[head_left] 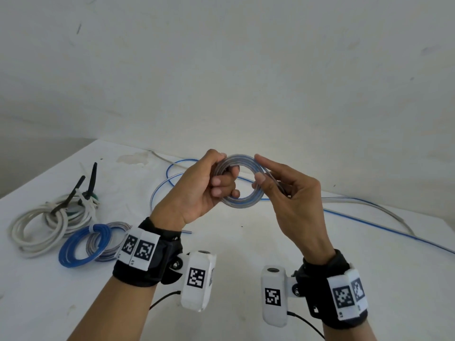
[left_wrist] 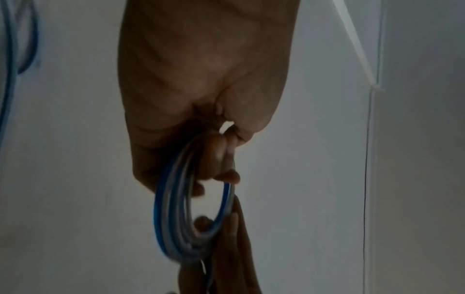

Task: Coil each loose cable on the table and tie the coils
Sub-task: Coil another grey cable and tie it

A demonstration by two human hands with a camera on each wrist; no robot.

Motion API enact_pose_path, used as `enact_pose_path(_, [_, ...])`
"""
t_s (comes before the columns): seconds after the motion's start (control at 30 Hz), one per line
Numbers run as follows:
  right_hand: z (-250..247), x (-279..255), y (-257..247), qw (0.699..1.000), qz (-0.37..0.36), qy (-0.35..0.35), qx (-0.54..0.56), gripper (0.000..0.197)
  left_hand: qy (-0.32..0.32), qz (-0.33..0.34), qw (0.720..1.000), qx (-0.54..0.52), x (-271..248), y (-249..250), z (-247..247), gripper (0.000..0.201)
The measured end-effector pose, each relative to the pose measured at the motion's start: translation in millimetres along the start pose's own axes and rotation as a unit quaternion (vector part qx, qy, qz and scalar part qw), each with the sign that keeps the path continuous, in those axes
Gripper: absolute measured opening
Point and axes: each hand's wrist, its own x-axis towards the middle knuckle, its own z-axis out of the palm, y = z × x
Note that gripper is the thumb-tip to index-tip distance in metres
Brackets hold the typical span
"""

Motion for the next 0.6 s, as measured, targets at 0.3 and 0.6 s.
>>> enact_pose_path(0.3, [-23,1,-2,0.992,0.02,-0.095,-0.077,0.029,-0.052,0.069,0.952,0.293,-9,-2,-14,0.031])
enact_pose_path(0.6, [-18,1,-8,0.996,-0.011,-0.02,-0.081,0.028,0.01,0.116,0.962,0.246,-10,5,-17,0.02])
